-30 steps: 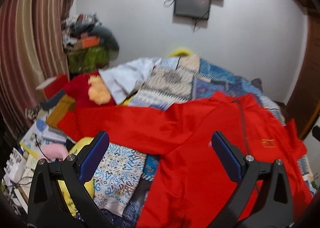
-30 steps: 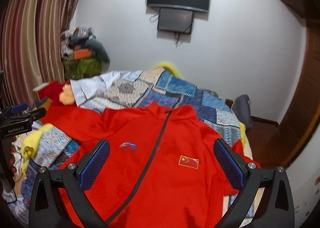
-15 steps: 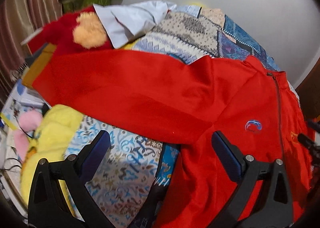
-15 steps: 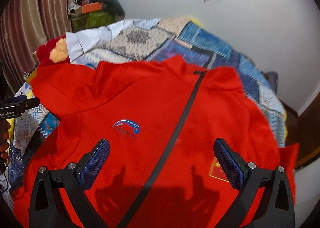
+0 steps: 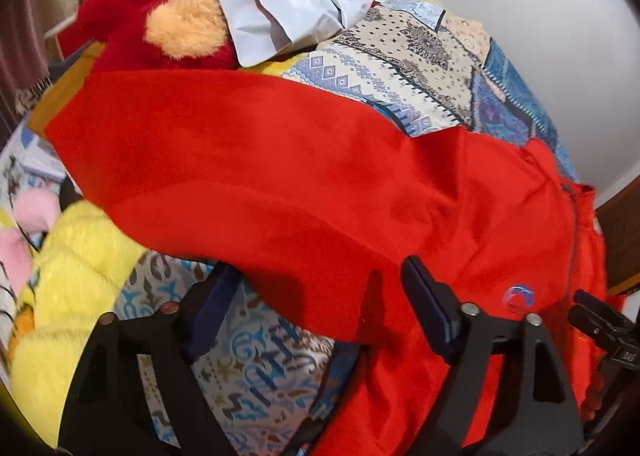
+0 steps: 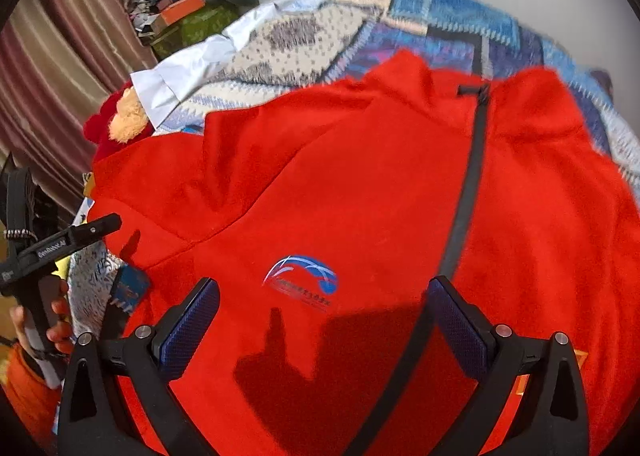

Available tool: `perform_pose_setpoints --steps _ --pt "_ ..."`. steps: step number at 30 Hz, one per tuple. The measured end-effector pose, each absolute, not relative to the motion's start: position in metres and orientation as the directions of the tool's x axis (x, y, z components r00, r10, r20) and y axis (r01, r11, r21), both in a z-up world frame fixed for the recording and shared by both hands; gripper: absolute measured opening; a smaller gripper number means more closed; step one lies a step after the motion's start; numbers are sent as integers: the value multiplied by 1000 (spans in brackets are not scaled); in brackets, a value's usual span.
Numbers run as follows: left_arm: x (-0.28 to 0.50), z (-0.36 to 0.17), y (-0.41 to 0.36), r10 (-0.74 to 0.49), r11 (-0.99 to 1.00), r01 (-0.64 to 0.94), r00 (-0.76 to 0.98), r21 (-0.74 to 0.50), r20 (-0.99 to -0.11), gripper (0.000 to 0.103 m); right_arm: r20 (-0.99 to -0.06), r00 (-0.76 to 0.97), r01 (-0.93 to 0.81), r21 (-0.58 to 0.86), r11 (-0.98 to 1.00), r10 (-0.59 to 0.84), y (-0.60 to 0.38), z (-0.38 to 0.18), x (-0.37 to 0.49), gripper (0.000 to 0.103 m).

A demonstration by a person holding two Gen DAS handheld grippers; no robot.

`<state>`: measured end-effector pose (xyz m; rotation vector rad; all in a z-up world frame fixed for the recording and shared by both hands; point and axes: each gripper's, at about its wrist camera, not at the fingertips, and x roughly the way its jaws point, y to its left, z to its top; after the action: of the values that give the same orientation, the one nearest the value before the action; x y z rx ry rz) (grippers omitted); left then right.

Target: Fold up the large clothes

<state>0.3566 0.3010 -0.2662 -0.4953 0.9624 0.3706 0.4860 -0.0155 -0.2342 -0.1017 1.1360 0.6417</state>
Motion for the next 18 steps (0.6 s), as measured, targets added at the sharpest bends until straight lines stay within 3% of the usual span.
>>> perform_pose_setpoints --steps 4,6,9,18 --pt "367 -266 291 211 847 -526 466 -78 -859 52 -881 211 -499 275 822 423 -13 -248 484 103" --pt "372 -265 286 272 858 -514 446 5 -852 25 -884 204 -499 277 821 422 -14 -251 481 103" --pt "379 -261 286 268 873 -487 441 22 -857 4 -884 211 -506 266 821 417 -18 -247 475 103" --pt "385 -199 246 138 922 -372 576 -108 -806 2 -862 326 -528 174 831 387 -57 -204 458 103"
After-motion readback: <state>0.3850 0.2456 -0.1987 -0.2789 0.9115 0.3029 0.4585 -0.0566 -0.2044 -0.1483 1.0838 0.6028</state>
